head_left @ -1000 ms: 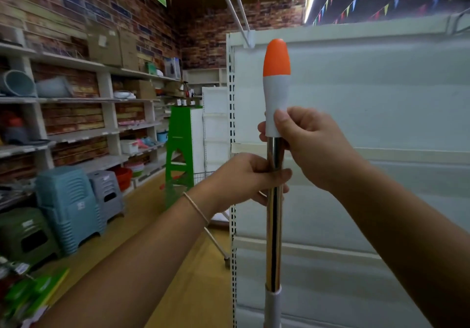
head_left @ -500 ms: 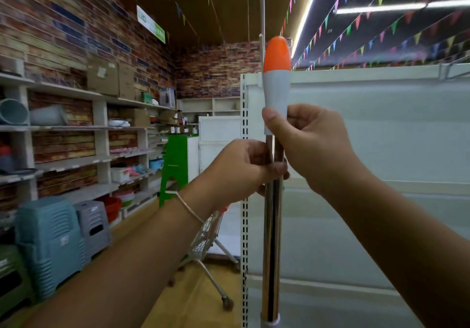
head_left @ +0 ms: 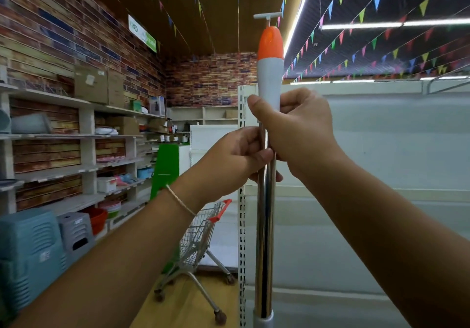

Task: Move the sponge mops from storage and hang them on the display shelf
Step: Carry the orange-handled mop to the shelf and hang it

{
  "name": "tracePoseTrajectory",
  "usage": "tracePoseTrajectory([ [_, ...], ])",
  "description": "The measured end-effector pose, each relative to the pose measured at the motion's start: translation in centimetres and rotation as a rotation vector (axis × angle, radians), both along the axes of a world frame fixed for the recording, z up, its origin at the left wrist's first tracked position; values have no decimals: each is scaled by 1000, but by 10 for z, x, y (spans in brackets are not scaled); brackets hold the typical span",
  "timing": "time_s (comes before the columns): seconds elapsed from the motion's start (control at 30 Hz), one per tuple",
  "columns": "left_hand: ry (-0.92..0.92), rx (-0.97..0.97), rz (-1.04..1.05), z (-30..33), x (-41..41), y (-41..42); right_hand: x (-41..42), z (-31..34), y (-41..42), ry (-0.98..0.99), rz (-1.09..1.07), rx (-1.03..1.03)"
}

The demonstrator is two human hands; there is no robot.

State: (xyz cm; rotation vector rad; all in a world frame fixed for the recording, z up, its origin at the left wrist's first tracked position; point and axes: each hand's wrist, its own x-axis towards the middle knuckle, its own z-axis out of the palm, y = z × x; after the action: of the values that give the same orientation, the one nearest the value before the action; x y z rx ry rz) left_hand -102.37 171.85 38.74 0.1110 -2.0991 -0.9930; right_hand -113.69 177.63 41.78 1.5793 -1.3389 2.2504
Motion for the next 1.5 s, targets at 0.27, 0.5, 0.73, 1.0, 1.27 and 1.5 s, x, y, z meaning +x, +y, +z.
tracePoseTrajectory([
  [0.27, 78, 39, -4, -8, -6, -7, -1, -1, -4, -7, 10, 14],
  [0.5, 83, 22, 66, -15, -14, -13, -7, -8, -7, 6, 49, 49],
  [0.73, 88, 65, 103, -16, -23, -27, -15, -4, -18, 52, 24, 101],
  [1.0, 16, 104, 128, -23, -38, -52, -33, -15, -49, 19, -3, 153],
  [1.27, 41, 159, 234, -23, -60, -81, -51, -10, -84, 26, 9, 225],
  [1.5, 65, 155, 327, -27, -83, -114, -72, -4, -118, 9, 41, 331],
])
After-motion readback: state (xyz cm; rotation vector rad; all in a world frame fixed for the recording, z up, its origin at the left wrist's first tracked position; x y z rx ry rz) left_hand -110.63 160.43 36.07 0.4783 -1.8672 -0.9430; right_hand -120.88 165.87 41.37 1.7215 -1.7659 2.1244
